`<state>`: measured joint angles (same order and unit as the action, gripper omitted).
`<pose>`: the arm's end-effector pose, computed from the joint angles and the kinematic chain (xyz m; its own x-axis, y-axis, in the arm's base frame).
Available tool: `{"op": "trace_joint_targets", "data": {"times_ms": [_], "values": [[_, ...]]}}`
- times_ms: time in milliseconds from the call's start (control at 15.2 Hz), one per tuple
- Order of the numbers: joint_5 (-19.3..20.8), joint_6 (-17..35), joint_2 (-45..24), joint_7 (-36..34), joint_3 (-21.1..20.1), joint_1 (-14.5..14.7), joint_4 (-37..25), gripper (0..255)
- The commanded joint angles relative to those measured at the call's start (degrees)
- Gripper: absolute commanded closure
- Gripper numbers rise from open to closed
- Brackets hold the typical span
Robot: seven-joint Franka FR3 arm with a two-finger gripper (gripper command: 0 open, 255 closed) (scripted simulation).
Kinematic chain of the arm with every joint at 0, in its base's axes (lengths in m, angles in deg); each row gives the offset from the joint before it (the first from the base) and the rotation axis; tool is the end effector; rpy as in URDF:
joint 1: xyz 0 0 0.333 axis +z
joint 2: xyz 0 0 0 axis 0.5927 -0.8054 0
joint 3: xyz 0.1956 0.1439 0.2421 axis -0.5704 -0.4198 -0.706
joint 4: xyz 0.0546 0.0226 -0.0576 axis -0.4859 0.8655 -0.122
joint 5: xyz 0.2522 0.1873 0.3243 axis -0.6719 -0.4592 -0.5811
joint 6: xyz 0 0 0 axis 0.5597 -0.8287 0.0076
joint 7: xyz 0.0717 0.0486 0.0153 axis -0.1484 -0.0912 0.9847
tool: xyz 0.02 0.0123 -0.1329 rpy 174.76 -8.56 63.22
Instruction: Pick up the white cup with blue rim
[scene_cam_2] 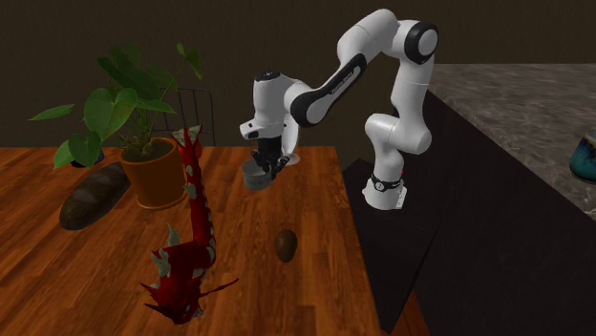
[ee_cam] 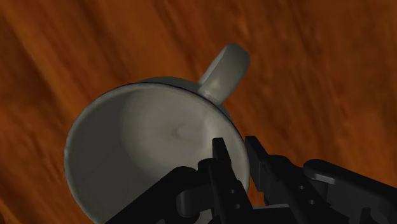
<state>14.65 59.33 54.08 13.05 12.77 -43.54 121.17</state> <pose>0.4667 -0.2772 0.3833 0.9626 0.2707 -0.0049 0.2707 -0.9616 0.0445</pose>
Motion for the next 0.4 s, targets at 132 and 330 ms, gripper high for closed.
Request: {"op": "trace_joint_targets", "data": {"times_ms": [132,330], "values": [[0.33,-3.17,1.32,-0.15,-0.24,-0.01,-1.92,255],[0.4,-4.08,1.66,-0.2,-0.33,-0.01,-2.51,255]]}}
